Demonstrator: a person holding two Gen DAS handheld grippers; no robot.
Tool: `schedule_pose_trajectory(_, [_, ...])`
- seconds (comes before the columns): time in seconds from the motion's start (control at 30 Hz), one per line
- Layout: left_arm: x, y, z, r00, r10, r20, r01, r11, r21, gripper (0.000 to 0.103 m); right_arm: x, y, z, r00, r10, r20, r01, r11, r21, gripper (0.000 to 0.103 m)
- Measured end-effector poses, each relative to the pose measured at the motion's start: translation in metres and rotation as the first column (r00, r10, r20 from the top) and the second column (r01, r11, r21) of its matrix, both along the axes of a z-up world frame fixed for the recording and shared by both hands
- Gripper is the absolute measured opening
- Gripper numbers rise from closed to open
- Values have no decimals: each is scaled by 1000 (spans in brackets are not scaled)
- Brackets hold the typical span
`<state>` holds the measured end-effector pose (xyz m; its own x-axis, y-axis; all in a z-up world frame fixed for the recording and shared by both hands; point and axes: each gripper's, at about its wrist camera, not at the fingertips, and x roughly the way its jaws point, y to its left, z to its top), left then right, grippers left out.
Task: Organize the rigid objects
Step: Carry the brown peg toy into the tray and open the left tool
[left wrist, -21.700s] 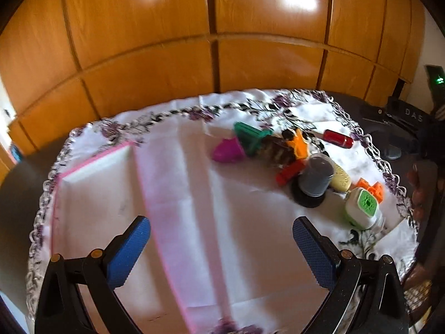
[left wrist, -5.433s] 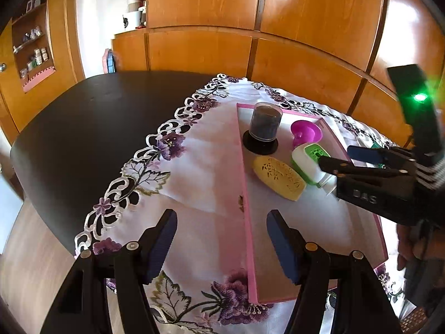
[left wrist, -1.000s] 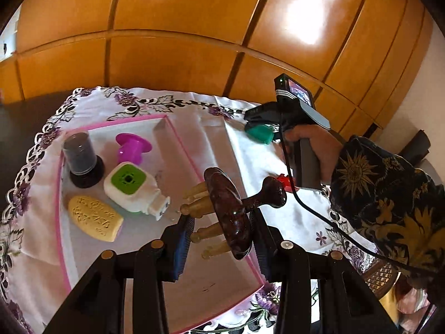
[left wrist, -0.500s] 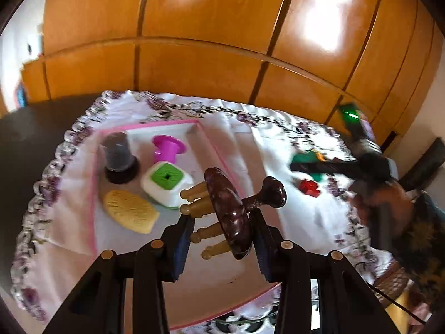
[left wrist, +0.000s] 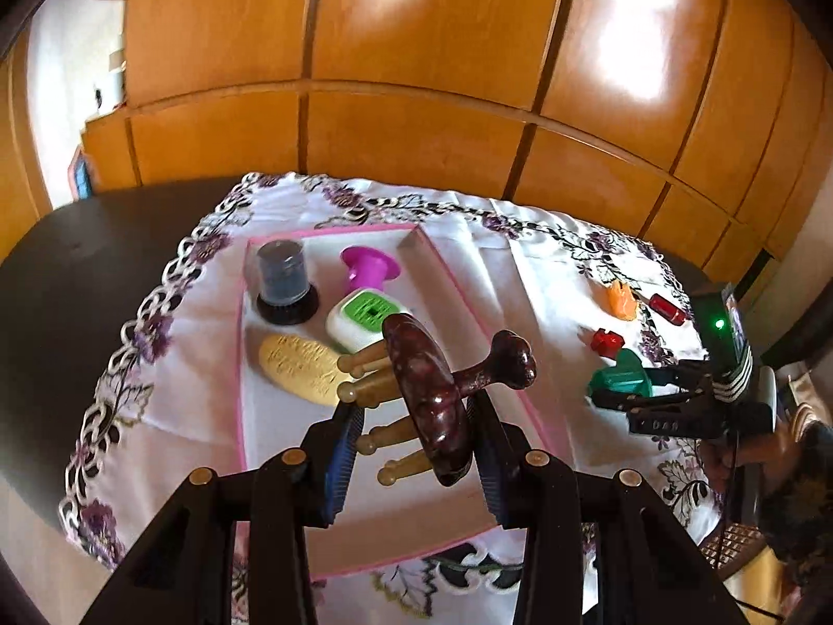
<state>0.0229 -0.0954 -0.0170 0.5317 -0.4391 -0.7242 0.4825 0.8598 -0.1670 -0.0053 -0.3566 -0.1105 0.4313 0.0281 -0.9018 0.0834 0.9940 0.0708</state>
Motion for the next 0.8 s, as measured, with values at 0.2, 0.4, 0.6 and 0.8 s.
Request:
schedule_pose_trajectory(0.2, [3, 33, -12, 995, 71, -63, -73, 997, -23, 41, 1, 0, 0, 1000, 2, 2, -2, 1000, -11, 63])
schedule_pose_trajectory(0.4, [17, 48, -20, 988, 102, -115, -108, 993, -46, 41, 1, 2, 0, 1000, -1, 0, 1, 1000, -12, 63])
schedule_pose_trajectory(0.6, [48, 33, -18, 991, 94, -93, -97, 995, -25, 41, 2, 2, 0, 1000, -1, -1, 1, 1000, -10, 63])
schedule_pose_trajectory(0.8, [90, 19, -17, 989, 106, -104, -112, 992, -53, 41, 2, 2, -2, 1000, -3, -8, 3, 1000, -19, 62])
